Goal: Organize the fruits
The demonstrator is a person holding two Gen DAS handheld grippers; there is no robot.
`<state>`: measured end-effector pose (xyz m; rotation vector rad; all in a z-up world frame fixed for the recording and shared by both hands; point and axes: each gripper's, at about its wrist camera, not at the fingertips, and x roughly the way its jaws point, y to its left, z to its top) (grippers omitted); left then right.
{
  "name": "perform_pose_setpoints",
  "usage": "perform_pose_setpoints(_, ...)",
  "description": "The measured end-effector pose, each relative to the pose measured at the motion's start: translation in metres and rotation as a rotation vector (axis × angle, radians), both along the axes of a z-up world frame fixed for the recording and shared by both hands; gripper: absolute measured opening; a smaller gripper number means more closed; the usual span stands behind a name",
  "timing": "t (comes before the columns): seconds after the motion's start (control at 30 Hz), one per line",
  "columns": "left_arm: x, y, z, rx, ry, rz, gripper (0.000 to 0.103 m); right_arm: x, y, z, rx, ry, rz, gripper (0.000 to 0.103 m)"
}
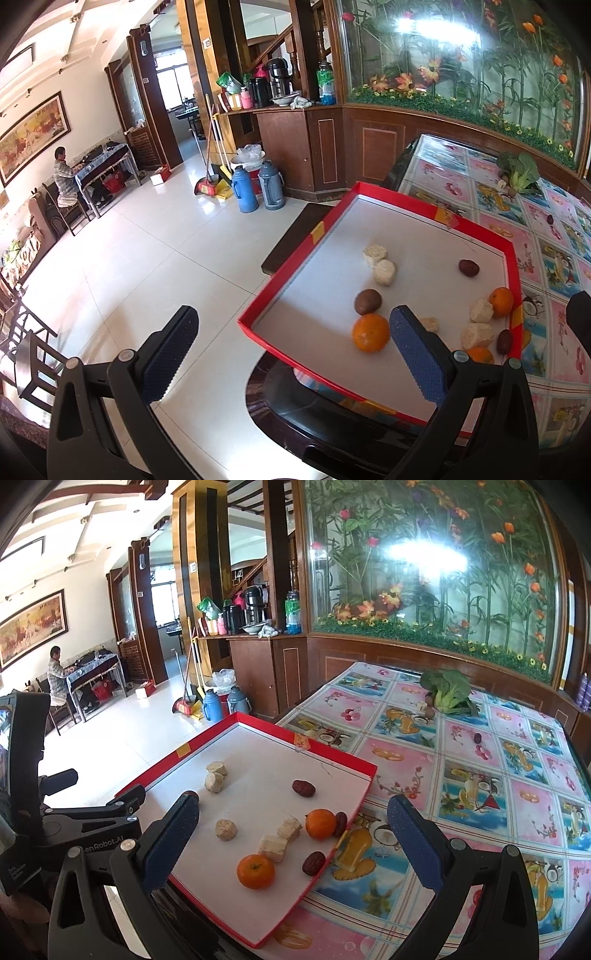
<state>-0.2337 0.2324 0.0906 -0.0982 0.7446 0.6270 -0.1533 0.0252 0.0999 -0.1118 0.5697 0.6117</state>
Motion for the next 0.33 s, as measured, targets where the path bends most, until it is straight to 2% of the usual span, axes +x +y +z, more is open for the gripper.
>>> perform_pose_setpoints(0.23,0.003,0.011,0.005,0.013,-0.005,0.017,0.103,0.007,0.016,-0.002,-0.003,0.01,0.025,0.102)
perform_pose_setpoints(0.33,0.009,0.002,0.009,0.025,-0.014,0.002,0.103,0.01,0.011,-0.002,-0.005,0.004,0.021,0.102)
